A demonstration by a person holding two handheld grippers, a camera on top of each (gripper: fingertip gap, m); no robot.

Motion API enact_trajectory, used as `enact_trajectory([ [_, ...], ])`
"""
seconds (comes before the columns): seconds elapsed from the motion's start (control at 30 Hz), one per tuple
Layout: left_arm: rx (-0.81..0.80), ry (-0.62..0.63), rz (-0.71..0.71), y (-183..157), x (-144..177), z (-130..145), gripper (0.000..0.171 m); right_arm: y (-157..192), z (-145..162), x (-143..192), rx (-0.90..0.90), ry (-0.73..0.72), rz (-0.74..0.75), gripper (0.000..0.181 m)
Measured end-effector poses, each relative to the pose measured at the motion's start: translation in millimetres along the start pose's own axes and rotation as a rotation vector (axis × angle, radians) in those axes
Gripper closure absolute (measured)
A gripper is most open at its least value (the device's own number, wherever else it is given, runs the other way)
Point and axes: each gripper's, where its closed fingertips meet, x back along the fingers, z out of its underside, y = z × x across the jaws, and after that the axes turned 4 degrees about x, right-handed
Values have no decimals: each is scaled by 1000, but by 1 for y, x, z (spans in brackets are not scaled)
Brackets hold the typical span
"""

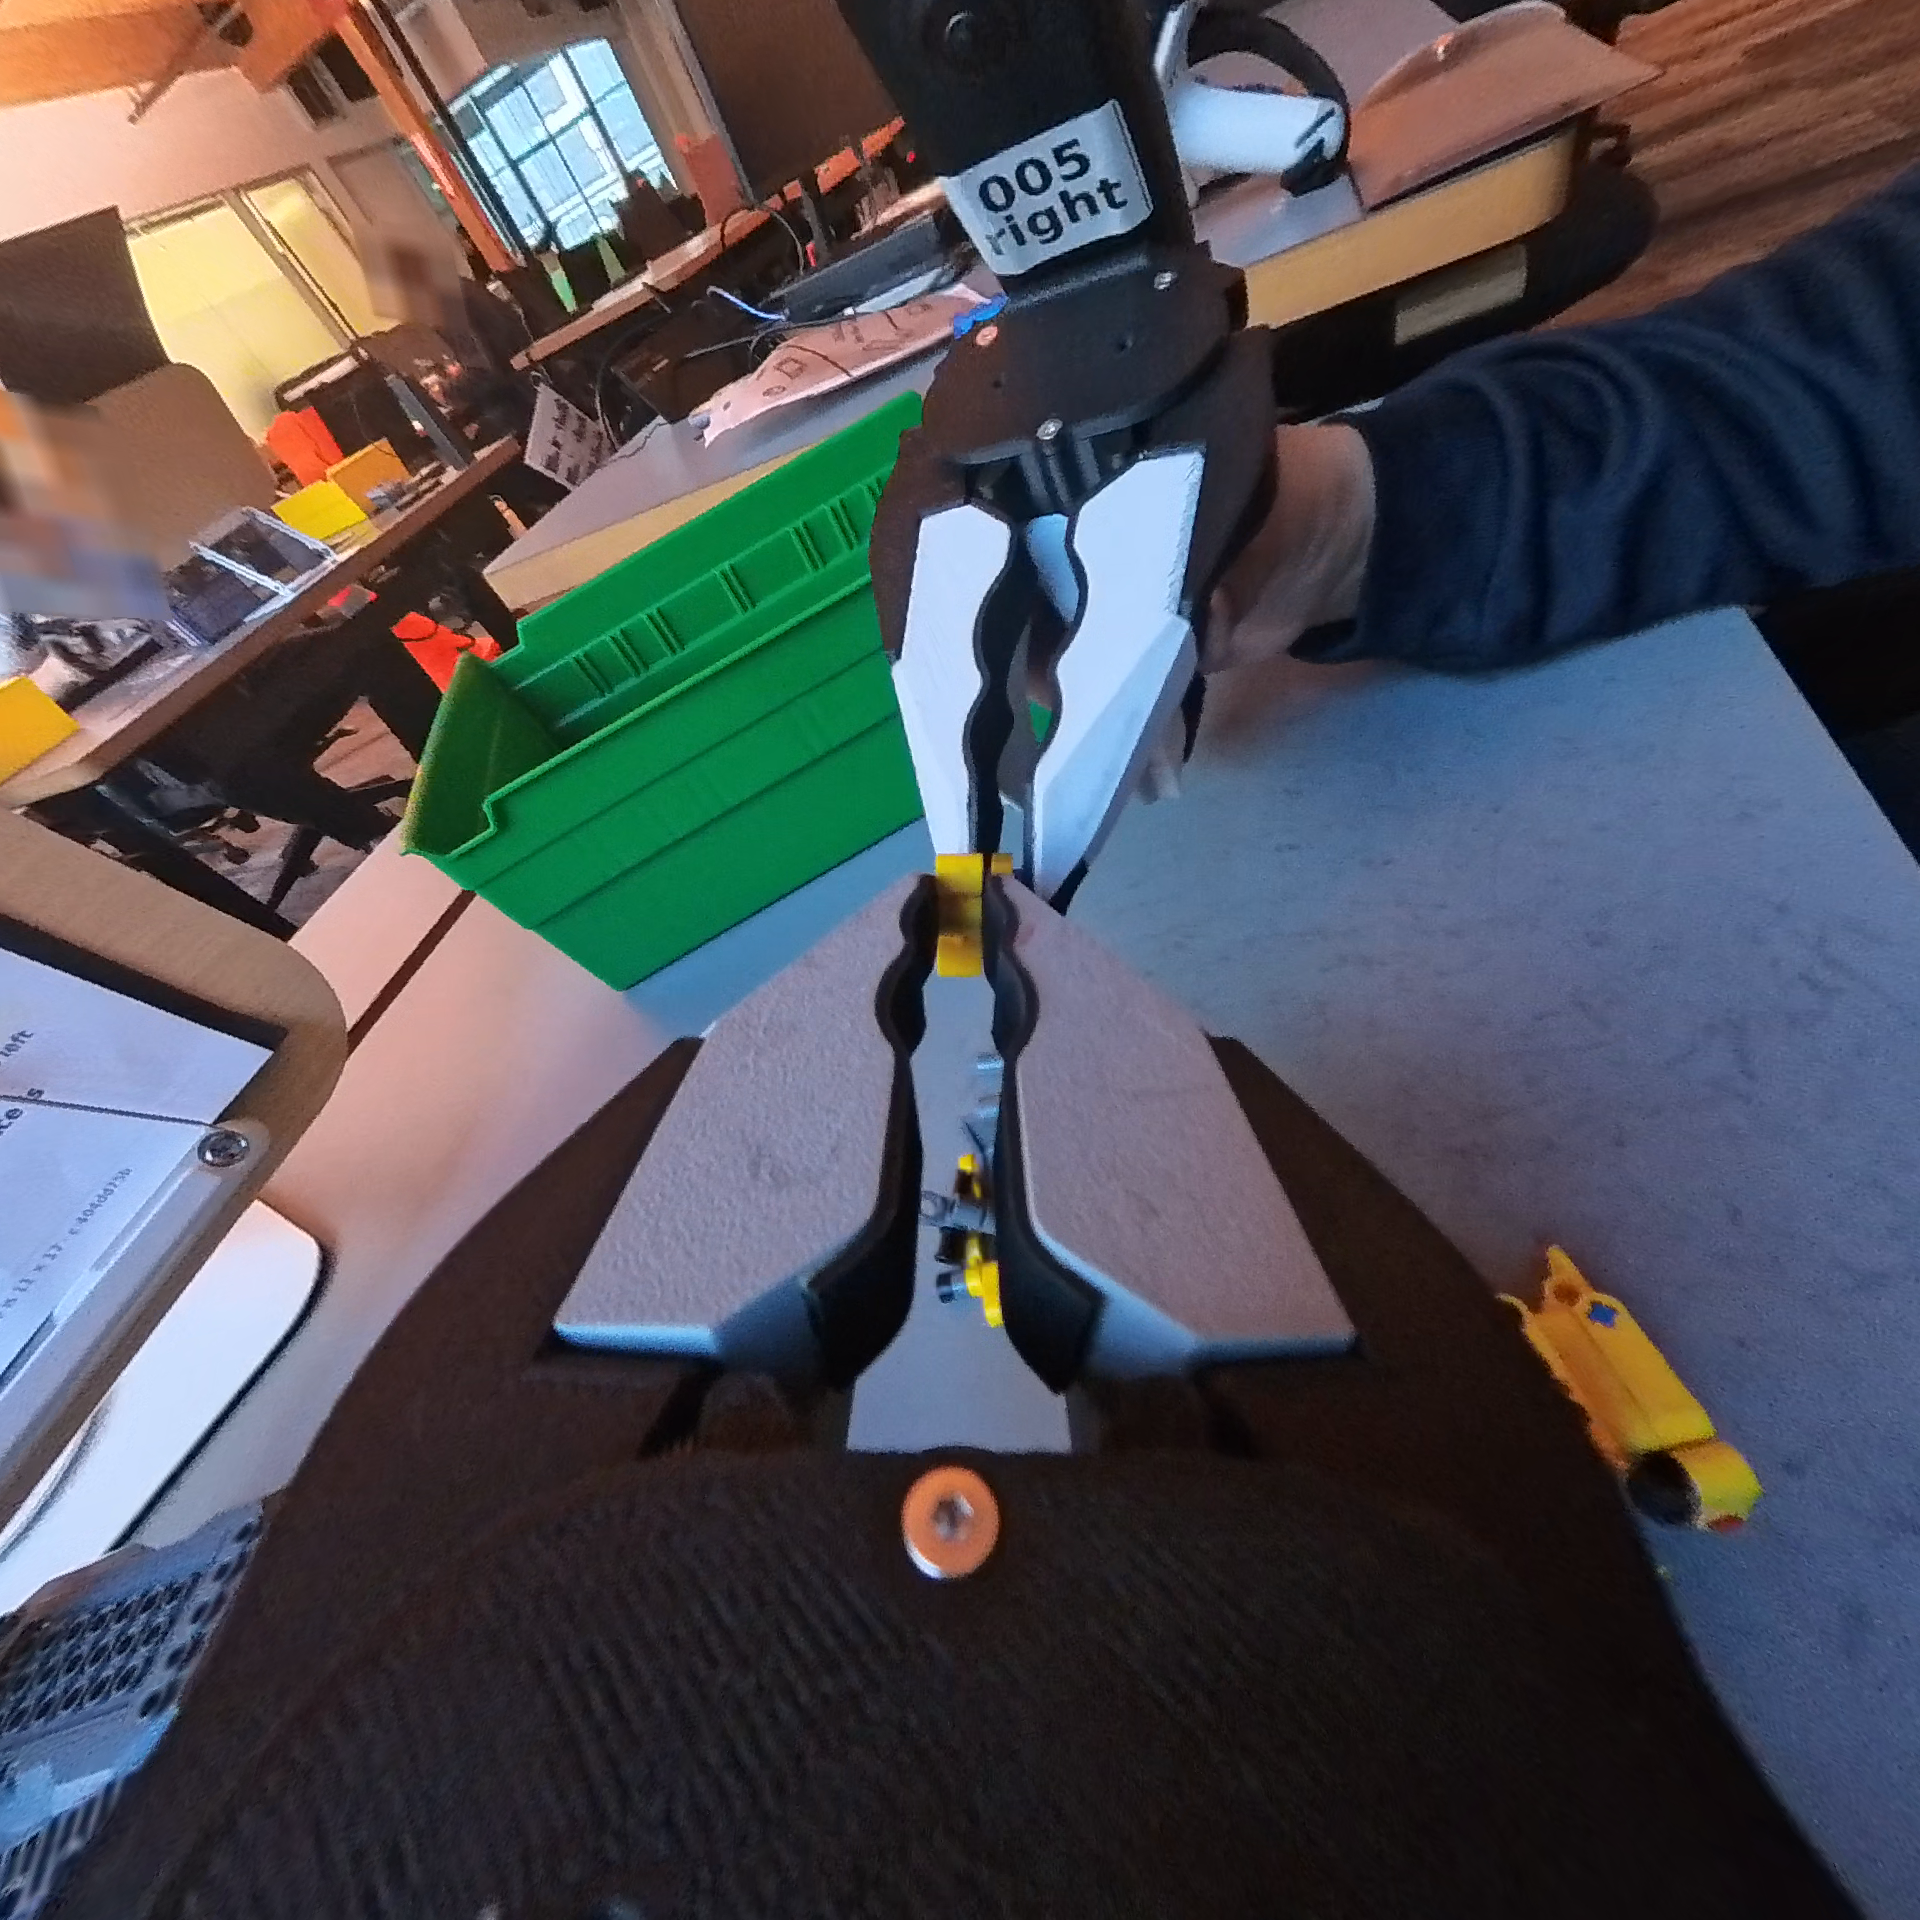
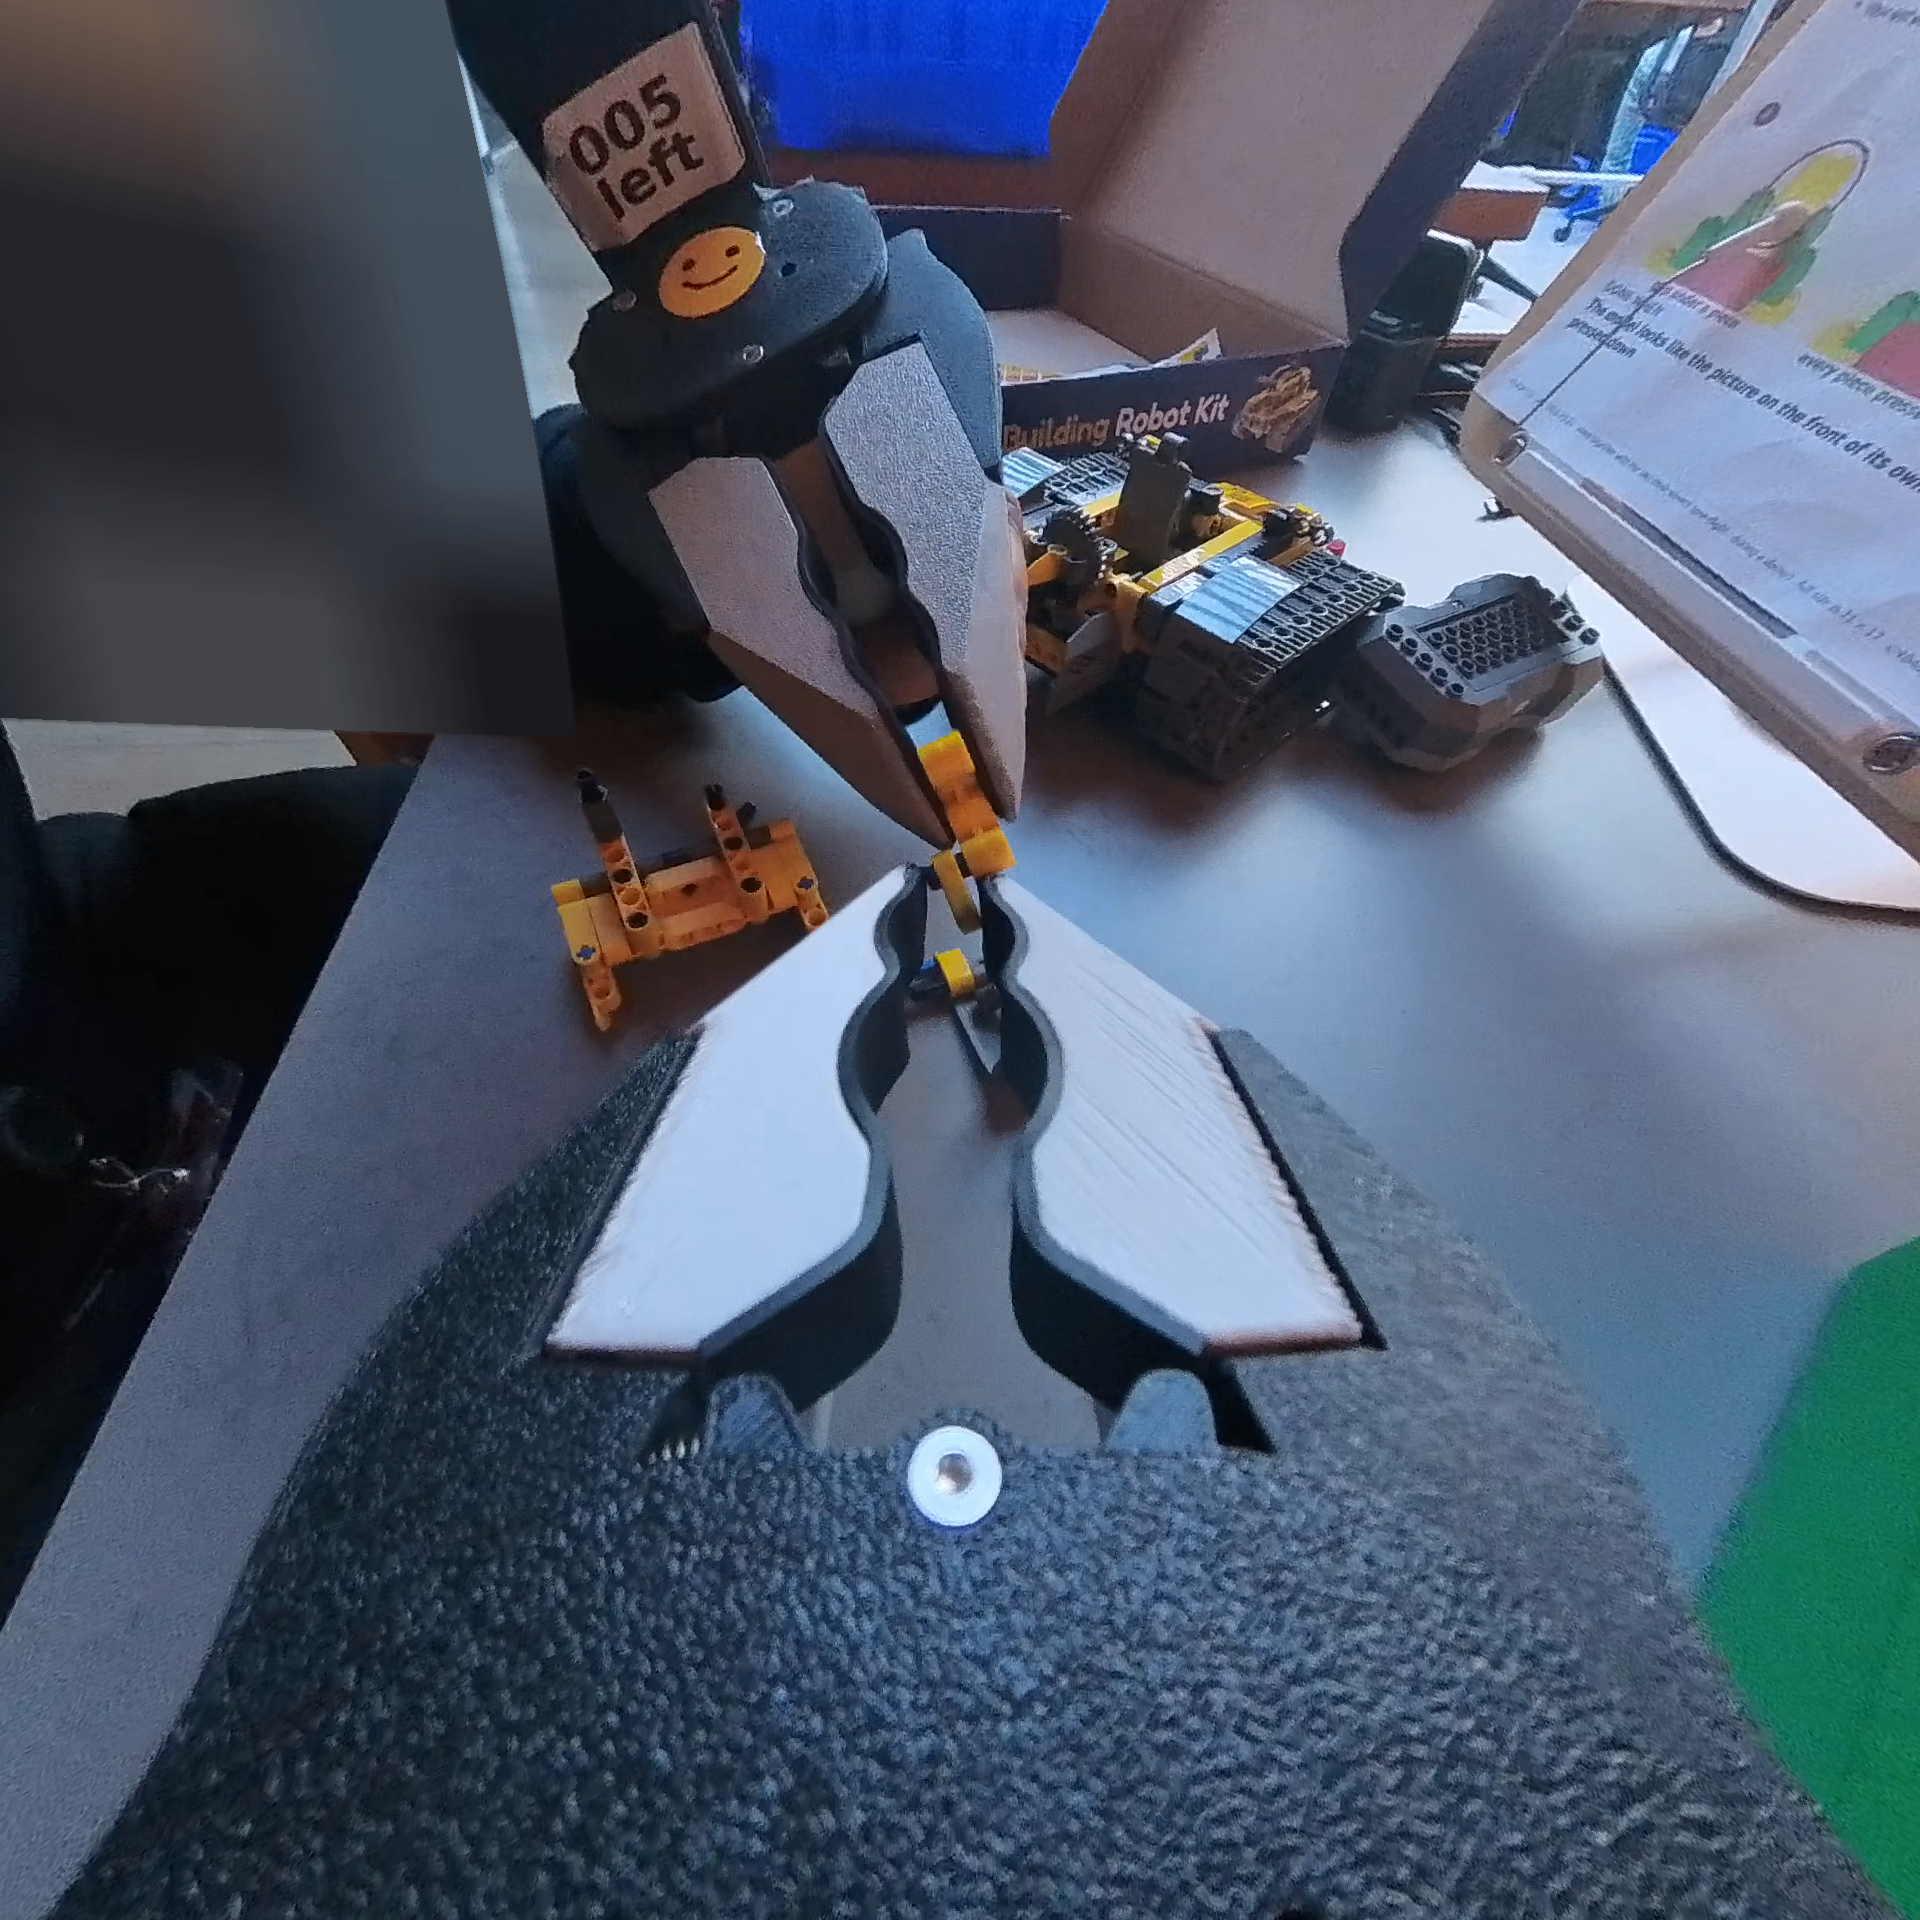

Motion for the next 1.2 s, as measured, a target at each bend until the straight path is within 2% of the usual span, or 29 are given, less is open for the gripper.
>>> enact_trajectory([
  [0.2,-93,46,-92,6,-1,1,166,-6,-2,0,8,14,56,175],
  [0.3,-94,84,-135,13,0,5,166,-14,-1,-3,85,79,178,175],
  [0.43,-91,106,-213,20,0,5,166,-23,1,-4,299,211,383,177],
  [0.53,-93,72,-290,28,1,-2,165,-30,-7,-1,293,192,467,176],
  [0.67,-185,78,-389,33,1,-5,165,-34,-10,0,270,177,507,177],
  [0.87,-165,81,-412,35,-1,-5,164,-36,-6,0,423,283,597,181],
  [0.93,-107,40,-529,63,13,-12,166,-17,-7,-15,375,232,493,181],
  [1.0,9,-37,-489,73,23,-19,166,-15,-10,-23,431,250,526,181],
  [1.1,69,-13,-365,54,16,-6,166,-25,-17,-14,340,181,526,181],
  [1.2,117,-51,-294,51,12,-12,166,-37,4,-9,300,246,531,181],
])
